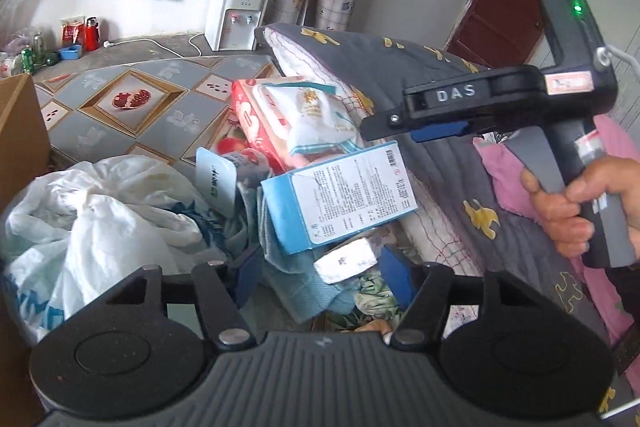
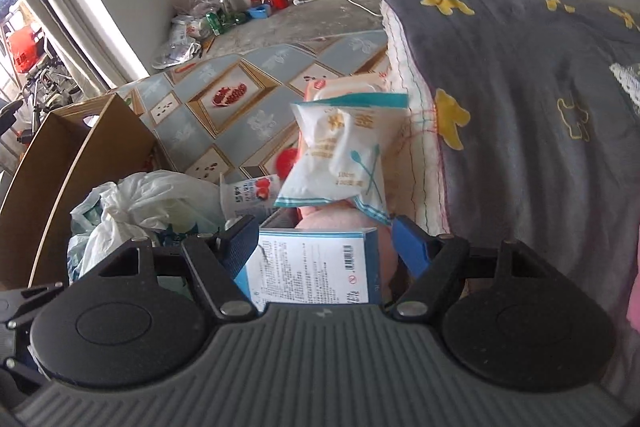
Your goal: Organize soft objects
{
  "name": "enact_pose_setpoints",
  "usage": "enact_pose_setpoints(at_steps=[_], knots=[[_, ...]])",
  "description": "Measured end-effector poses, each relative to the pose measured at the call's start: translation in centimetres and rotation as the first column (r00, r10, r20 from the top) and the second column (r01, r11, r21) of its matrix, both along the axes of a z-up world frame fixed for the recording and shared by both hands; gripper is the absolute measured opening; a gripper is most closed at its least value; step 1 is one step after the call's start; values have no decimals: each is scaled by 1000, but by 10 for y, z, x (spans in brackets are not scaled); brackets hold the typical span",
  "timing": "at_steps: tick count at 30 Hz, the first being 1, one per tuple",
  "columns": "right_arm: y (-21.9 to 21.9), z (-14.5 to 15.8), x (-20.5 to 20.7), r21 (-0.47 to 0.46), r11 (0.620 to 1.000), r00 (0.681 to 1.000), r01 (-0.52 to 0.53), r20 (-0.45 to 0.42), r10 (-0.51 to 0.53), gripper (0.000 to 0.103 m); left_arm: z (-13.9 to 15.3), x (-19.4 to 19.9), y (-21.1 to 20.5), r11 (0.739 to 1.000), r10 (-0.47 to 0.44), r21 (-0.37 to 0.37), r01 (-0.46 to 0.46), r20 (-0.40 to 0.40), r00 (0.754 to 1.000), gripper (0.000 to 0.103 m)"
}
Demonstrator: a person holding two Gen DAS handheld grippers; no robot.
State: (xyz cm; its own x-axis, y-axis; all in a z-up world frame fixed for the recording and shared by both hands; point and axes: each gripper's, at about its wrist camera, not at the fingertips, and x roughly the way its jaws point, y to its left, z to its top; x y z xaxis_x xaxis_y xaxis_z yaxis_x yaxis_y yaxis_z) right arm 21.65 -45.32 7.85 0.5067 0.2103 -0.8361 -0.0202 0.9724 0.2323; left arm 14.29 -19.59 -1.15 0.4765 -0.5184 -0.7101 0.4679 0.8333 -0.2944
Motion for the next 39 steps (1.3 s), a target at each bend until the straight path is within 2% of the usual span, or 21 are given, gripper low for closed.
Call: enact_pose_setpoints(at_steps=[8,11,12,17,23,27,30,35,39], knots=[[-16,-46,21,105,994,996,39,-79,-31,71,-15,8,-12,1000,-1,-5,1,-21,1000,46],[-12,-44,19,133,991,998,11,-63,-3,50,-19,11,-14,1000,-3,16,3,-27,1000,42],[-8,-41,16,117,993,999,-2,-50,7,44,-19,12,-13,1000,-1,16,2,-31,1000,41],[22,-15,-7,2,991,991,-131,35,130,35,-20,8,1,1000,-2,25,3,-44,999,41],[61,12,-45,-43,967,963,-251,94,254,34,-23,-9,22,999,-16,35,18,-66,998,42],[79,14,-70,4,954,951,-299,84,297,35,-23,-25,36,998,-42,40,45,-78,996,42],[88,6,-86,73,947,949,-312,57,309,35,-25,-39,42,995,-72,56,77,-82,994,43],[82,-18,-99,236,940,966,-245,-17,256,39,-30,-51,48,993,-101,59,107,-98,990,49],[65,-31,-105,293,946,985,-142,-56,165,43,-31,-54,51,991,-116,55,122,-93,989,58]])
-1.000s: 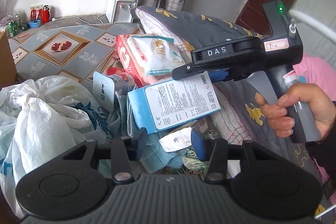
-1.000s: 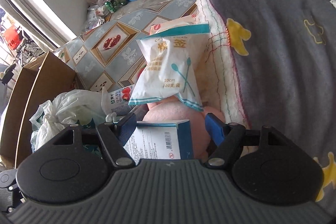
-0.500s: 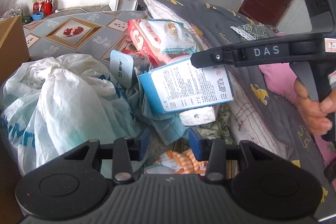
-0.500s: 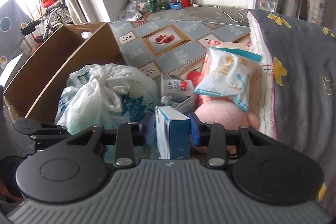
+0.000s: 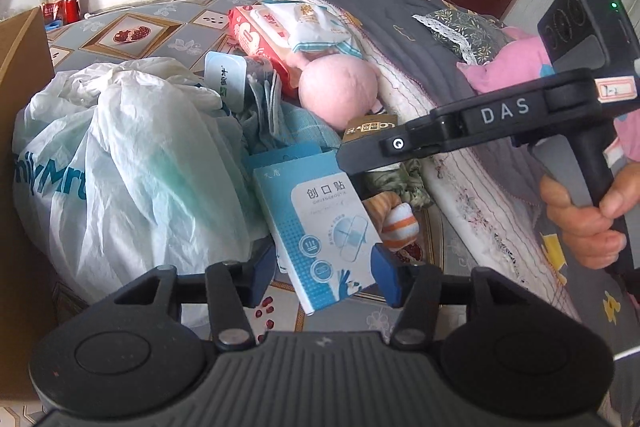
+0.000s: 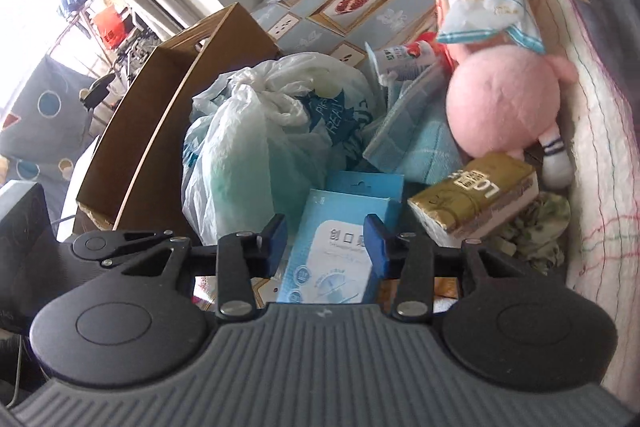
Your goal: Organize soft objects
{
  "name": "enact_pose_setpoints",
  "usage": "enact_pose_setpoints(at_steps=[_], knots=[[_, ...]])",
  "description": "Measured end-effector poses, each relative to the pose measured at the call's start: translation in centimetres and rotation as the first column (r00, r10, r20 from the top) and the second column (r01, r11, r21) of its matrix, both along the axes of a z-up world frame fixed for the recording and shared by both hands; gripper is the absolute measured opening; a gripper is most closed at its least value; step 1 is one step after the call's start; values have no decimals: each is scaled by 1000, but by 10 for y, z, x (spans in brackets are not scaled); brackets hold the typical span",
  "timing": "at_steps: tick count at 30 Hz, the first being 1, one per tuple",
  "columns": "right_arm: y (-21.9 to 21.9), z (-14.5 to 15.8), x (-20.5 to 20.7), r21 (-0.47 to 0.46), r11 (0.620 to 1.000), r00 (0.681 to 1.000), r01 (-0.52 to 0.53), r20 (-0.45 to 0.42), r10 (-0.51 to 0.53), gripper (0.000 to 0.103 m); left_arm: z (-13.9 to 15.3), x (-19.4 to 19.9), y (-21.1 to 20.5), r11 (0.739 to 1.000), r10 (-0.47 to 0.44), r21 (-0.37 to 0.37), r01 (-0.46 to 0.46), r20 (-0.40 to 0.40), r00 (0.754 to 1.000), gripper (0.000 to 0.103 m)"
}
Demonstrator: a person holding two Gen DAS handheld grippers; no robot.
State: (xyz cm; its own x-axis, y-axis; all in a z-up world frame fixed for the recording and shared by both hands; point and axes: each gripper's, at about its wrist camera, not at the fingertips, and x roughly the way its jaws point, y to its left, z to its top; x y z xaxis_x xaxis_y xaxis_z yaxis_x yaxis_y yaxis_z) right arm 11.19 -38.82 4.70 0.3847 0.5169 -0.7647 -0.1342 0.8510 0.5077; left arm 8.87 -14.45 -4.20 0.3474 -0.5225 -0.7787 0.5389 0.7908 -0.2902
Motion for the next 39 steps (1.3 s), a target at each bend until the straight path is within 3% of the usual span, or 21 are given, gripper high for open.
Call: enact_pose_setpoints(at_steps=[8,16,20,27,39], knots=[[-15,-42,-2,52,993,986,101,-138,-93,44,-22,10,-13,1000,-3,19,4,-55,998,57],[-9,-51,0,92,991,989,92,-122,-80,45,-39,24,-22,999,18,53,-13,-102,995,55],[1,-52,3,69,995,993,74,-101,-67,37,-40,28,-24,998,33,55,-28,-101,994,55],[2,-35,-5,67,994,996,82,-43,-80,34,-25,26,-15,998,47,33,-45,-70,996,49],[25,33,-16,68,994,991,81,102,-87,31,31,8,22,994,85,-74,-82,44,995,50]])
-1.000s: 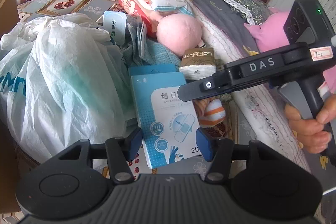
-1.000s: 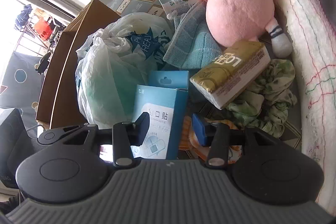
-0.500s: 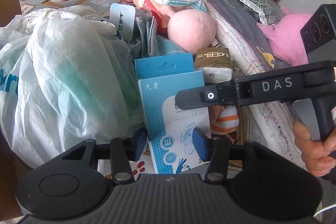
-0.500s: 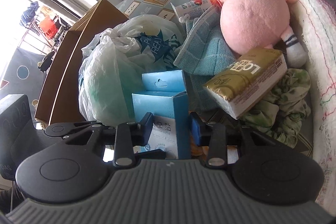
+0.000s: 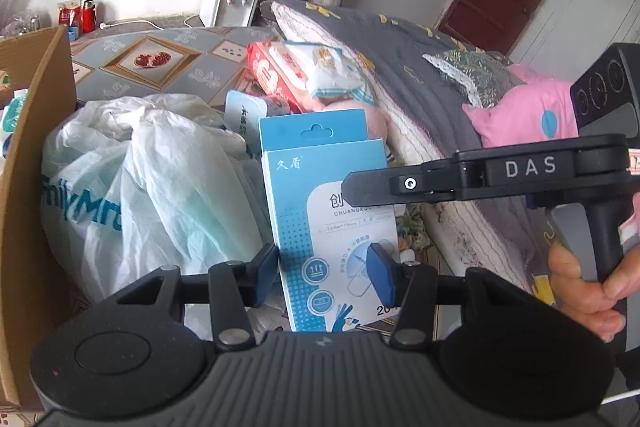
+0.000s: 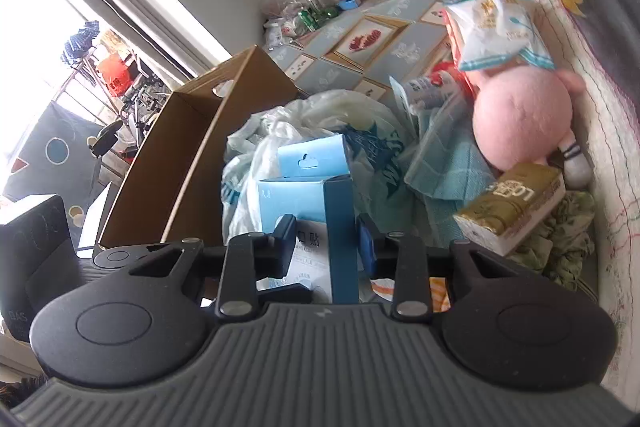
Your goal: Organize soft objects
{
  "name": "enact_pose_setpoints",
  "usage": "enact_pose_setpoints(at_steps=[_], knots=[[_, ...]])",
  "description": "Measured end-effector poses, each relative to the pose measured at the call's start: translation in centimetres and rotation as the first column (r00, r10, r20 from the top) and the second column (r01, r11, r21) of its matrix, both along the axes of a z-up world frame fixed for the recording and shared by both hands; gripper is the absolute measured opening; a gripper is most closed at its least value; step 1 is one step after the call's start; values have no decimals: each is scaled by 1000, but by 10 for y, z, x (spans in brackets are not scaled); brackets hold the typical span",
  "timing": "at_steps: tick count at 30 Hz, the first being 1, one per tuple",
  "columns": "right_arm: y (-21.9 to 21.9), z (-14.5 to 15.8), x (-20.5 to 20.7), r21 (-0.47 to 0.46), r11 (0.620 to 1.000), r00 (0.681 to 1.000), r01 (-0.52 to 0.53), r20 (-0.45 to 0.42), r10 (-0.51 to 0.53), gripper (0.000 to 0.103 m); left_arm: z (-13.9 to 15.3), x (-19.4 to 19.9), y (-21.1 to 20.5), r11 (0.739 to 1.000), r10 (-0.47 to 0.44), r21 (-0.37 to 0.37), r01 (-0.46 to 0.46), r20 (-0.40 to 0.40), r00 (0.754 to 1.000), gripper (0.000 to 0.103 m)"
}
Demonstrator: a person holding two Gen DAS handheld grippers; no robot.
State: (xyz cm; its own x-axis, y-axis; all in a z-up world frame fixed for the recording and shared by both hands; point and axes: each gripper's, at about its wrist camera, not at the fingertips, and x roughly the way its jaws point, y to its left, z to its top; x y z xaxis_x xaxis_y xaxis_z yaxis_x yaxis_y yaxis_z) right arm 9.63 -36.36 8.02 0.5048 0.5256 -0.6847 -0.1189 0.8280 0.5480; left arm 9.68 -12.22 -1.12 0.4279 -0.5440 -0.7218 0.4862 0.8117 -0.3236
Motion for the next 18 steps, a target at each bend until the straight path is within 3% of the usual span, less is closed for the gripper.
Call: enact_pose_setpoints(at_steps=[9,18], knots=[[61,57,27,12,994,986,-105,128,103,30,53,1,60,989,143,-45,-140,88,986,52],[164,82,101,100,963,962,-248,138,234,29,88,22,151,937,349,-37,-347,164,923,54]])
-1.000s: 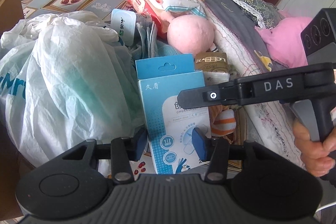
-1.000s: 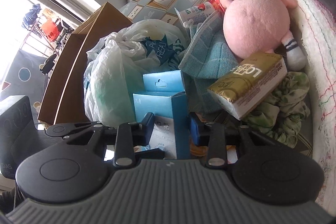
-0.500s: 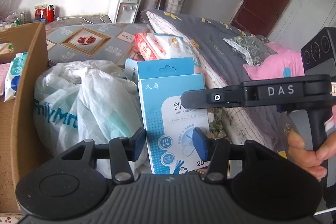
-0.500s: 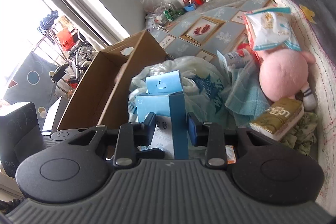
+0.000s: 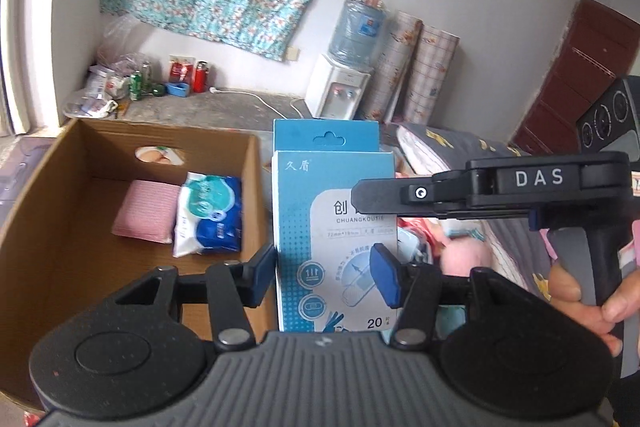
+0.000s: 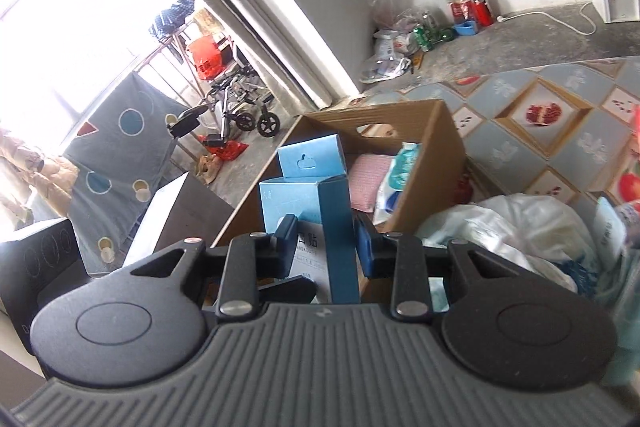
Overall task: Organize soft objects
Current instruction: 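Carry the bandage box with the right gripper into the cardboard box and release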
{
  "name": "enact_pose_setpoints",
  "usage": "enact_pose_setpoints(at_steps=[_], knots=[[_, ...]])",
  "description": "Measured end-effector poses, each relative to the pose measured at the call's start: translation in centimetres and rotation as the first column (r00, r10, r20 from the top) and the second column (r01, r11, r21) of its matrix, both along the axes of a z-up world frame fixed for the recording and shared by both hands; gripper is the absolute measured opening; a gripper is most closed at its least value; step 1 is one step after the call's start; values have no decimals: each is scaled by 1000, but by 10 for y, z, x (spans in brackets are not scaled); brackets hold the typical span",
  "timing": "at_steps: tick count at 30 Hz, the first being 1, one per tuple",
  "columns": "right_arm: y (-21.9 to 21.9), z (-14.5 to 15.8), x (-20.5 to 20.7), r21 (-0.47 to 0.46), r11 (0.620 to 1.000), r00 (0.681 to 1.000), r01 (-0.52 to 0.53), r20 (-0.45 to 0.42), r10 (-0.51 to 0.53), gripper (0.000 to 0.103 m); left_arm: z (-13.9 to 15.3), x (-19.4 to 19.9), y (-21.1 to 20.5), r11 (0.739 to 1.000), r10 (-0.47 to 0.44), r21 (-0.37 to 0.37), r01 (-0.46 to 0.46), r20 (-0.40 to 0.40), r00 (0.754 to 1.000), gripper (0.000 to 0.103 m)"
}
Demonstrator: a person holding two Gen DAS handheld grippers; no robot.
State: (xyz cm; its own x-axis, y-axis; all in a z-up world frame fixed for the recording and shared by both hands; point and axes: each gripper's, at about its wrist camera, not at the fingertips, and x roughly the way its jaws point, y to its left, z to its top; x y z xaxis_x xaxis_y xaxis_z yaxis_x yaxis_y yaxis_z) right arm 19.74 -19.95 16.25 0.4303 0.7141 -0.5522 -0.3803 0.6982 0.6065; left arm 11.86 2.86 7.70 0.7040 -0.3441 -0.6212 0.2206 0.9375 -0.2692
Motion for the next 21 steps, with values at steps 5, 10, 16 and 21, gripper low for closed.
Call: enact_pose_setpoints(at_steps=[5,10,16,21], knots=[[70,-11,55,35,997,994,-65,-81,68,28,4,28,52,989,142,41,-142,-12,990,54],[130,-41,104,63,993,974,-102,-199,113,21,-6,68,96,959,270,103,-265,-33,962,54],[195,-84,159,23,994,951,-106,-291,108,19,-27,106,134,930,354,138,-342,-79,932,54],[238,-128,206,-31,993,927,-111,-363,92,19,-36,116,152,925,369,139,-354,-103,924,54]])
